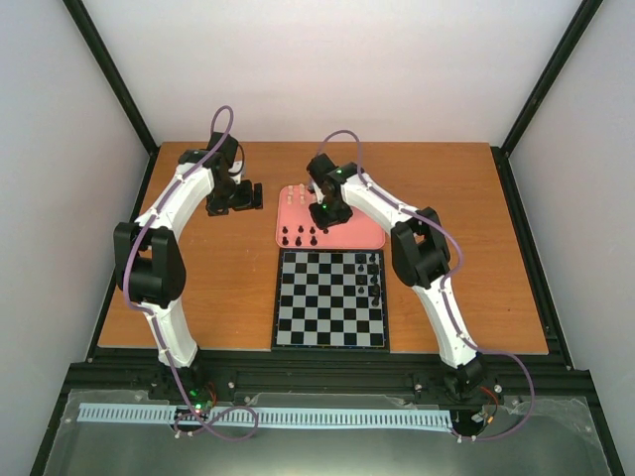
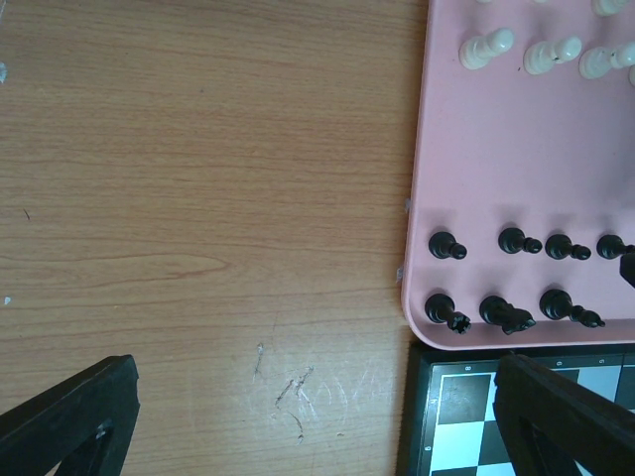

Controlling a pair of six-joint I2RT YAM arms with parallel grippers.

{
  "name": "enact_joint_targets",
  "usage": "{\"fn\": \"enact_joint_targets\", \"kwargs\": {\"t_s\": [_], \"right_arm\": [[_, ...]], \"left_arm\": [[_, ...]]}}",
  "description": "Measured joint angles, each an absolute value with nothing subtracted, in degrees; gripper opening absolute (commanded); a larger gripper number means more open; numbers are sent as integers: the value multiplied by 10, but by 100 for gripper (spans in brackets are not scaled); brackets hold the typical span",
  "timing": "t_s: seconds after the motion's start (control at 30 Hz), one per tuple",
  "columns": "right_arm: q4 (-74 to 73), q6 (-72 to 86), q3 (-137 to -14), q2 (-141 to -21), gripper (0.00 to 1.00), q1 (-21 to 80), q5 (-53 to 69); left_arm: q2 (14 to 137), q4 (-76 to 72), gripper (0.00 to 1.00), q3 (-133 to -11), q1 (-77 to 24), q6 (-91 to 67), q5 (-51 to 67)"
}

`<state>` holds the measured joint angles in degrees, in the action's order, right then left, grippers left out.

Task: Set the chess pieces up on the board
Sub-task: Pick up the chess piece from the storage box.

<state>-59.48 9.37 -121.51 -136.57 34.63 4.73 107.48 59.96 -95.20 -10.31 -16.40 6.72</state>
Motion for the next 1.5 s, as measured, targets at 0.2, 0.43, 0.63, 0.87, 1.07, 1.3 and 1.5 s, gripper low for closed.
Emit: {"fn": "enact_joint_targets", "kwargs": {"t_s": [0.2,0.43,0.63,0.87,1.07,1.3,1.5], "right_arm": [[-598,90,-1218,-1383,25,346,48],[-603,88,-1230,-1386,11,345,48],[-606,88,-1233,-1387,11,343,49],[-609,87,-1233,-1388,20,343,50],[-609,86,-1233,-1389,18,343,50],[-616,83,-1259,-1403,10,343,52],[-619,83,-1266,-1407,14,343,54]], "left_arm": [[1075,600,100,-952,-103,-164,67],[1075,600,100,-952,-103,-164,66],[1075,600,100,-952,-103,-164,66],[1075,600,100,-952,-103,-164,67],[1075,599,100,-952,-103,-164,67],[1075,600,100,-952,-103,-164,67],[1075,600,100,-952,-103,-164,67]]}}
